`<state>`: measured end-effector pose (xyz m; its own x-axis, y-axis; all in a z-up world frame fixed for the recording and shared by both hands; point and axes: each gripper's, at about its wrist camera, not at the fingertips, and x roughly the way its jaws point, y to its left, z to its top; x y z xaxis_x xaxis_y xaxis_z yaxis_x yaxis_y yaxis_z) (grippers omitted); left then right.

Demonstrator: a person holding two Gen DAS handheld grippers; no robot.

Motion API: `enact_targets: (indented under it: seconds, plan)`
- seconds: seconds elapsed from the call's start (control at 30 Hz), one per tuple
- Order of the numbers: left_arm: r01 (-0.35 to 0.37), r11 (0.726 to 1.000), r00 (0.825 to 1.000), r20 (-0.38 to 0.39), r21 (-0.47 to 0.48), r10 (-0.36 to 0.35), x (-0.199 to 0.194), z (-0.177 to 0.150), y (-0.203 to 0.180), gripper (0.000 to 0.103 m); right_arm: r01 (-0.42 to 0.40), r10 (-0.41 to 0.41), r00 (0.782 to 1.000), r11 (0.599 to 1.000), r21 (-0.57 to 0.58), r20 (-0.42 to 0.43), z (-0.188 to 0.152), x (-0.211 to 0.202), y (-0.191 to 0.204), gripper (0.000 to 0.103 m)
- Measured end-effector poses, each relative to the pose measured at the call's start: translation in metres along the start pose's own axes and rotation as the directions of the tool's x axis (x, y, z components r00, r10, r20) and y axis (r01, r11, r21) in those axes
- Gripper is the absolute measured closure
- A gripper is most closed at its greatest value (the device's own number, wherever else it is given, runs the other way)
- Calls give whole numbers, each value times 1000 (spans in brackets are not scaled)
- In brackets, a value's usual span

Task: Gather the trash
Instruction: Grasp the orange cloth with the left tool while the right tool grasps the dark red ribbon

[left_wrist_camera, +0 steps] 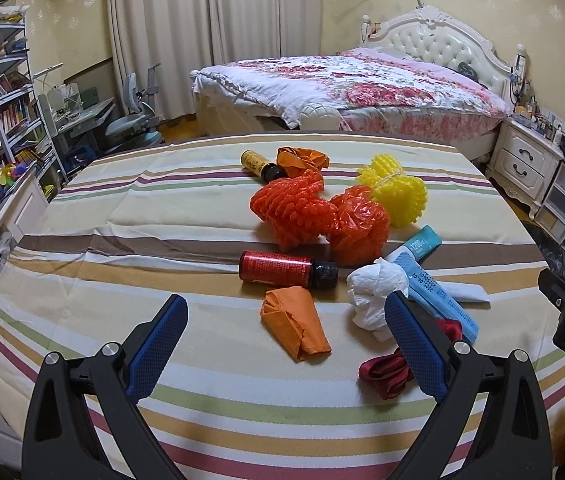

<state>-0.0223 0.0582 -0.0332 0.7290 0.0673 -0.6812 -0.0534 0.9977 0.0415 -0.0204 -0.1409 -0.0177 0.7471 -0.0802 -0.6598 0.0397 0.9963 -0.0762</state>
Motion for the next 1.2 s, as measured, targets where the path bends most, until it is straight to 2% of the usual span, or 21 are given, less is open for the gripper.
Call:
enact_targets:
  seconds: [0.2,0.3,0.6,0.67,0.83,0.9,1.2]
  plan:
    - [-1,1000,1000,-13,-3,1,2,1,8,11,-3,3,1000,1000,-2,4,2,2,3,11]
    - [36,999,998,-43,-3,-36,5,-4,10,30,-11,11,1000,1000,-5,-2,2,4,8,12]
    - [33,999,996,-80,-14,-34,15,-6,11,30,-29,29,1000,999,-22,-5,2,3,17,12]
    - [28,1000,996,-89,-10,-29,18,-5,12,37,-34,33,999,999,-26,-10,1,4,20,12]
    - [70,998,989,-132,-8,-70,27,-9,15,67,-49,49,999,998,-37,-14,-1,4,28,13]
    - [95,995,987,-129,-18,-97,24,-11,17,75,-59,59,998,997,-42,-16,-1,3,32,17]
    - [64,998,993,-99,-1,-64,6,-19,33,83,-131,130,991,987,-90,-20,-4,-10,56,19]
